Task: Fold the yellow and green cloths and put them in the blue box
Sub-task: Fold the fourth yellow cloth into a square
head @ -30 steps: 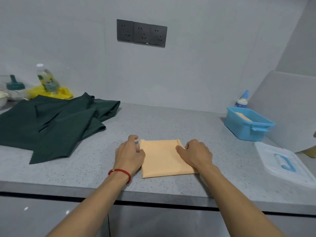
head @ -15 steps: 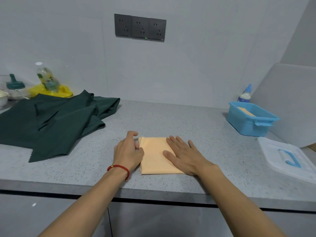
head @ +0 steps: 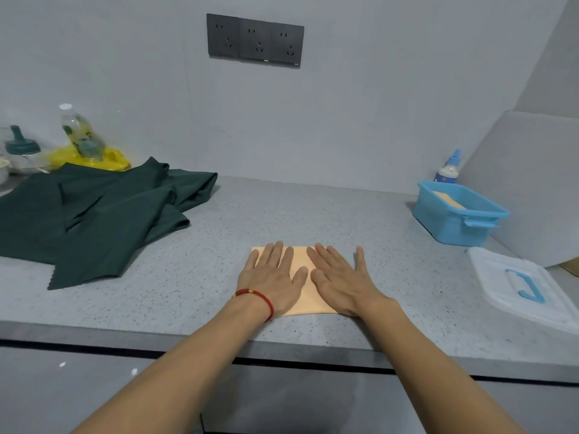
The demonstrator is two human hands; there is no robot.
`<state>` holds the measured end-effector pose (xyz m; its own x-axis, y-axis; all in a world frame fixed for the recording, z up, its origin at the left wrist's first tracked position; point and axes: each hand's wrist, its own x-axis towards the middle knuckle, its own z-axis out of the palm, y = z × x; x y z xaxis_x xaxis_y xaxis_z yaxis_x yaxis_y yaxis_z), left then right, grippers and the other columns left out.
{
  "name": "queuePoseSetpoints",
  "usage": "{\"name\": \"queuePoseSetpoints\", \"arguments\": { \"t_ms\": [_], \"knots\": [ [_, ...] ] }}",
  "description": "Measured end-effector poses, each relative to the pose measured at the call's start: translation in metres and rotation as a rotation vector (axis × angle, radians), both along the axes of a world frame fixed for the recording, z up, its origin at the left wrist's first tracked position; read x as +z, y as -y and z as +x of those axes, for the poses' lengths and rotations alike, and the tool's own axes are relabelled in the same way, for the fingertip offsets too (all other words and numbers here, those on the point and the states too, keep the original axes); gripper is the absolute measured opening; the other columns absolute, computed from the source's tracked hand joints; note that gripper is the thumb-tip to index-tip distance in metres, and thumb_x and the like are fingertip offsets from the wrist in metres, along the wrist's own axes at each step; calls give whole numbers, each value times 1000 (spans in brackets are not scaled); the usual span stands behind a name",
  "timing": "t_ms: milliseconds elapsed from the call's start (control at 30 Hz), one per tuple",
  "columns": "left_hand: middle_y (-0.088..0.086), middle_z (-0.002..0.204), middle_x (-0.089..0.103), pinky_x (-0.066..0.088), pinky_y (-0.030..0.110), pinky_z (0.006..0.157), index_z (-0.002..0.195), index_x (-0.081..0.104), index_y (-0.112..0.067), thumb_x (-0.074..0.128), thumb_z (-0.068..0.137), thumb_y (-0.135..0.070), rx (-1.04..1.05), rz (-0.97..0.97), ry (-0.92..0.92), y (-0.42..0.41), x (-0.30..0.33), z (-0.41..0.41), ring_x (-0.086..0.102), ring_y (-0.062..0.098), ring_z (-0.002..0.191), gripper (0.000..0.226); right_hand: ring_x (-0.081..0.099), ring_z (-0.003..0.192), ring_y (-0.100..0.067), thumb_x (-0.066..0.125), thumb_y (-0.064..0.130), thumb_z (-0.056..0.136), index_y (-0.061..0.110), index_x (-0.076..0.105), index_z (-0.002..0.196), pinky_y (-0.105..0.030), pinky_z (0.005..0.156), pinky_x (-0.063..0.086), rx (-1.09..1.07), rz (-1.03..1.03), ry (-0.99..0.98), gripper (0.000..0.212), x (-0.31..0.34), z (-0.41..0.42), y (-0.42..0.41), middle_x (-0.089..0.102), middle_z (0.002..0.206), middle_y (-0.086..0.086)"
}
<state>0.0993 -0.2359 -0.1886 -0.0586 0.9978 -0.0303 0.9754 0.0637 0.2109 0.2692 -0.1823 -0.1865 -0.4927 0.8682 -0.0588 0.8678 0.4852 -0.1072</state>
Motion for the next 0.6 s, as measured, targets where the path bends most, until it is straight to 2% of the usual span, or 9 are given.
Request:
{"name": "queuePoseSetpoints", "arguments": {
  "t_ms": [100,267,467,533,600],
  "knots": [
    [-4,167,-19,-15,47,123,161,-9,-24,2,100,-61,72,2,-25,1,1,-11,-19,13,154,72,-14,155,-9,6,46,106,29,-9,162,-54,120,-22,-39,1,17,61,3,3,-1,-15,169,12],
    [-8,166,-22,-16,51,122,160,-13,-23,5,103,-55,64,-28,-40,9,6,-41,-23,15,153,68,-13,156,-10,8,54,104,34,-7,162,-56,119,-23,-70,-3,-4,63,7,5,-1,-14,168,14],
    [-14,165,-23,-18,58,119,160,-15,-29,1,103,-56,34,-106,-41,11,9,-53,-24,16,152,65,-14,156,-18,7,58,101,36,-6,162,-60,118,-22,-103,7,6,65,7,6,1,-14,169,14],
    [-14,166,-22,-14,59,120,160,-15,-30,5,104,-57,13,-169,-28,12,15,-60,-21,17,153,65,-16,156,-19,7,58,101,36,-6,162,-61,118,-22,-104,11,3,66,5,4,4,-14,169,13],
    [-10,169,-11,0,60,122,162,-5,-28,16,104,-60,-23,-225,-58,5,29,-69,-8,22,156,69,-16,156,-19,7,58,101,36,-5,162,-61,117,-23,-107,24,-8,66,3,0,5,-14,169,11]
  ]
}}
